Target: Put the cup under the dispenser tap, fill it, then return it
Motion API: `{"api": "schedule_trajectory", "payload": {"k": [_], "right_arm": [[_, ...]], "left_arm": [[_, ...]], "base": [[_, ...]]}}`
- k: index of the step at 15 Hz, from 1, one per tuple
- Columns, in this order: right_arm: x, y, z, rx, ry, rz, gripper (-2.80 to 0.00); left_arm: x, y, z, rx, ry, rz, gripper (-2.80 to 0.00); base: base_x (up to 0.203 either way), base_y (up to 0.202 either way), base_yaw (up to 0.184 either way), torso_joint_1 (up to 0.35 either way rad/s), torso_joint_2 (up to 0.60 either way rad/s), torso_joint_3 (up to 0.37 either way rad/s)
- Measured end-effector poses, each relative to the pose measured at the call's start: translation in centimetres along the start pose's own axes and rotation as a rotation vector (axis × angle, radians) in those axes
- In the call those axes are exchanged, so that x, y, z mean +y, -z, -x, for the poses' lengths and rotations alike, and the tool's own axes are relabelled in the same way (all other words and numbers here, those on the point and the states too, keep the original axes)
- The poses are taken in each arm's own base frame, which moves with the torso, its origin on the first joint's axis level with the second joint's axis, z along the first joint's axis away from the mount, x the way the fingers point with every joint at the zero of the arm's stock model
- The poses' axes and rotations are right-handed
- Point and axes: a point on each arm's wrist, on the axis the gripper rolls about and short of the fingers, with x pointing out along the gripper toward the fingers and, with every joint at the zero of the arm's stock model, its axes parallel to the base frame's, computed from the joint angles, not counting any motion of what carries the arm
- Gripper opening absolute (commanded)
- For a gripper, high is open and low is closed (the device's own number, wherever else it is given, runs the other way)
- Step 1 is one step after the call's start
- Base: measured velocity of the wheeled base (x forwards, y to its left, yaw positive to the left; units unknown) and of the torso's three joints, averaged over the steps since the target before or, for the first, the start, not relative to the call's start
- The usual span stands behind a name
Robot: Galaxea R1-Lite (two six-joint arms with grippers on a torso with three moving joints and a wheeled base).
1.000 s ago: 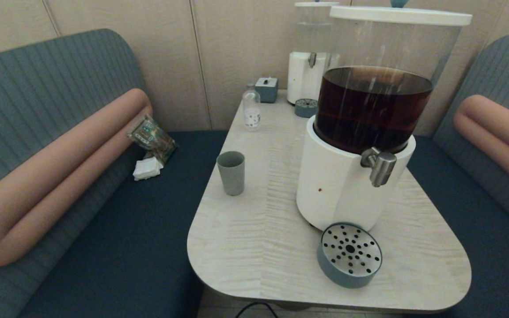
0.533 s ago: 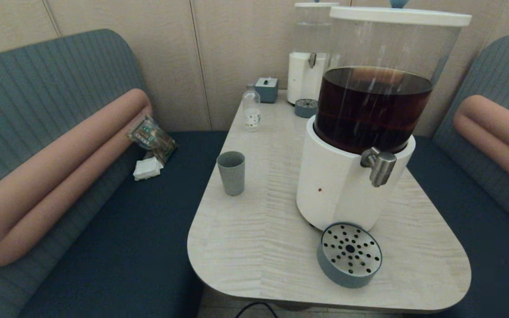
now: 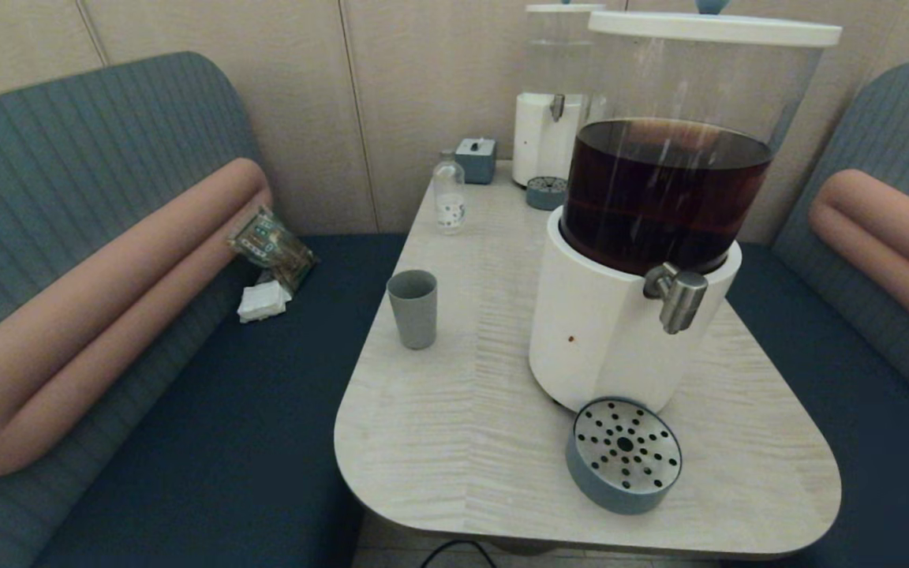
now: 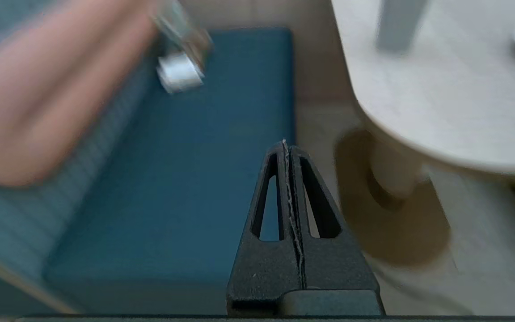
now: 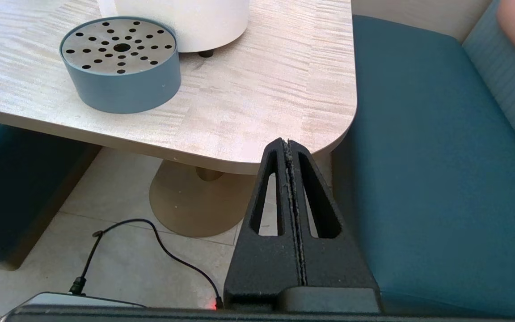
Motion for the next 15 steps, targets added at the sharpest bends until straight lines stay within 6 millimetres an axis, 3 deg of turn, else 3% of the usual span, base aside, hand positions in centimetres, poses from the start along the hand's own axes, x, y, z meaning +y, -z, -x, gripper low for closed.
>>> {"api": "schedule_trajectory", "payload": {"k": [15], "right_arm": [[0.00,0.00,0.00,0.000,0.000,0.000,-2.80]], "left_arm": [[-0.01,0.05,0.01,0.005,0.004,0.059,-2.80]], "base": [[0.000,0.000,0.000,0.000,0.00,0.000]]}}
